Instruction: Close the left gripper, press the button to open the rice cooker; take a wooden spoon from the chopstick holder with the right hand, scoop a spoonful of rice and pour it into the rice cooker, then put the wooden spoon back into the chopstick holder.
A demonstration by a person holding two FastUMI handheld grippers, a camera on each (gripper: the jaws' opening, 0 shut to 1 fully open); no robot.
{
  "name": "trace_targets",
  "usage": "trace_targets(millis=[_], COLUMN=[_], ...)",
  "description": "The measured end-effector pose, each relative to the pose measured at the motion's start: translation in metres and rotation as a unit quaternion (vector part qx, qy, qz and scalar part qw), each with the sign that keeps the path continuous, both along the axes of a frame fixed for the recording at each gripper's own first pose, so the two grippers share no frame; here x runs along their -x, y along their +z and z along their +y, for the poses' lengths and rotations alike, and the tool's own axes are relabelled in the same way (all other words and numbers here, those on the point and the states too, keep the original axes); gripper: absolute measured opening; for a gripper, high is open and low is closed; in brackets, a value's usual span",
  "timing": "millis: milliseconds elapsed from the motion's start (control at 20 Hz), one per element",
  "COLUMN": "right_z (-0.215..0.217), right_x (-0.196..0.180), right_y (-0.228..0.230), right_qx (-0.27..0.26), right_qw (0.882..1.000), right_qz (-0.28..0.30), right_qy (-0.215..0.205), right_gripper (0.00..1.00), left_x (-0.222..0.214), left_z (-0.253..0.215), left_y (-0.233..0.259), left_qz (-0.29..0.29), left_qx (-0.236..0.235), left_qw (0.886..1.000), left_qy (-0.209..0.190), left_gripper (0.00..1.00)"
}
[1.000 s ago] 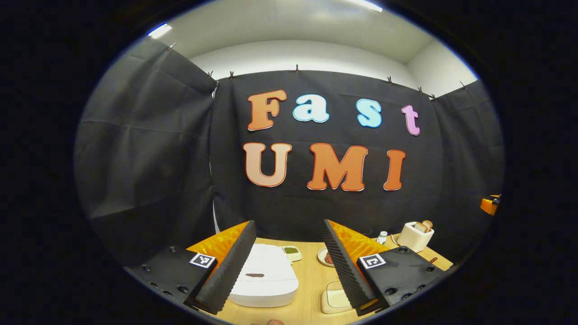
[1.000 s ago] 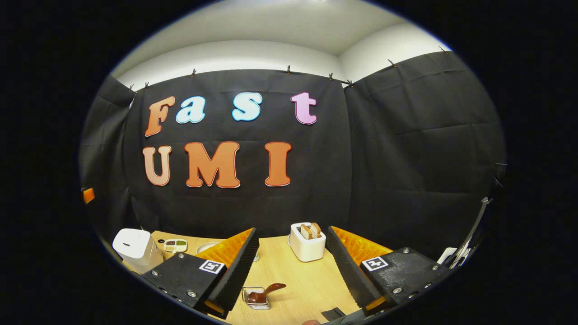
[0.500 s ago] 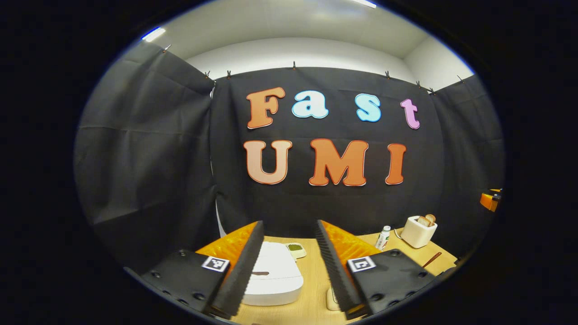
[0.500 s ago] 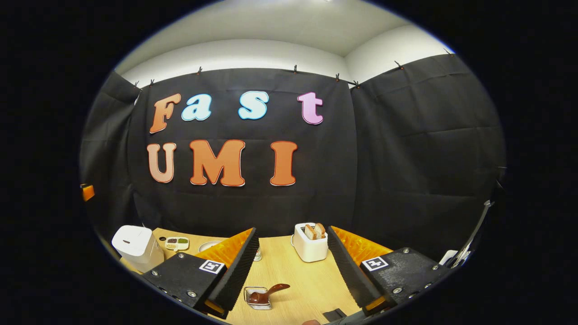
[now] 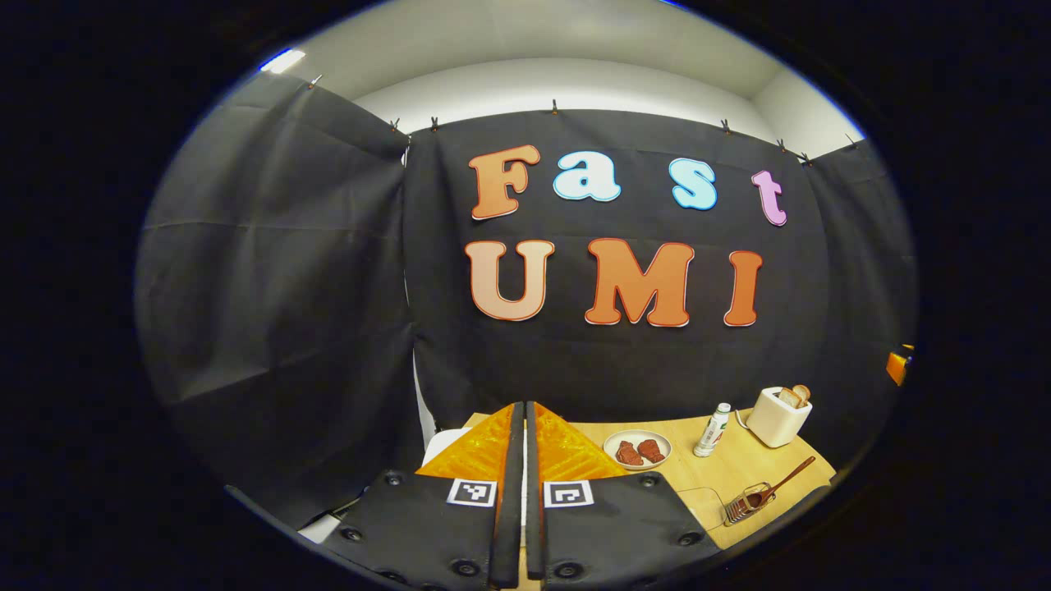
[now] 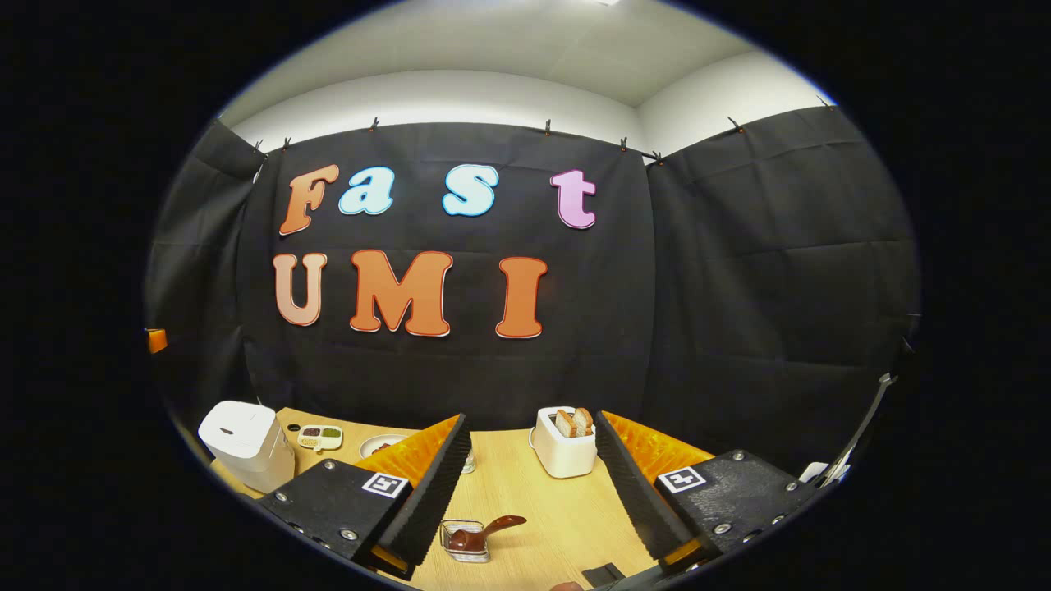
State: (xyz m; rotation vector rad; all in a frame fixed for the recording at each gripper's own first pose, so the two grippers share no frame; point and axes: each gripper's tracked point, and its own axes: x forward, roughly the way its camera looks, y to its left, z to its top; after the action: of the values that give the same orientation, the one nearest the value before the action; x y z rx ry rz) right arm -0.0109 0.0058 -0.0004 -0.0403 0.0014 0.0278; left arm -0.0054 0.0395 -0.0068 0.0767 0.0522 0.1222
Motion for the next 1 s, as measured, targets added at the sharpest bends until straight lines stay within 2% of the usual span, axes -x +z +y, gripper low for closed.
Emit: trace_targets(millis=[150, 300, 500, 1000], right_z=[0.002, 0.006, 0.009, -0.002], right_x=[0.0, 0.001, 0.0, 0.002], right_y=[-0.002, -0.002, -0.004, -0.022], right_qx=[0.003, 0.009, 0.01, 0.009], right_qw=[1.0, 1.0, 1.0, 1.0], right_qz=[0.003, 0.0, 0.0, 0.023], right_qy=[0.003, 0.007, 0.011, 0.001], right_gripper=[0.95, 0.95, 0.95, 0.95], left_x=[0.001, -0.007, -0.034, -0.099], left_z=[-0.005, 0.01, 0.021, 0.045], left_y=[-0.001, -0.01, -0.028, -0.112], left_qz=[0.006, 0.024, 0.058, 0.166], left_qx=[0.014, 0.018, 0.043, 0.099], left_qw=[1.0, 1.0, 0.997, 0.98], left_qy=[-0.015, -0.007, -0.021, -0.046], left_gripper=[0.04, 0.05, 0.06, 0.05])
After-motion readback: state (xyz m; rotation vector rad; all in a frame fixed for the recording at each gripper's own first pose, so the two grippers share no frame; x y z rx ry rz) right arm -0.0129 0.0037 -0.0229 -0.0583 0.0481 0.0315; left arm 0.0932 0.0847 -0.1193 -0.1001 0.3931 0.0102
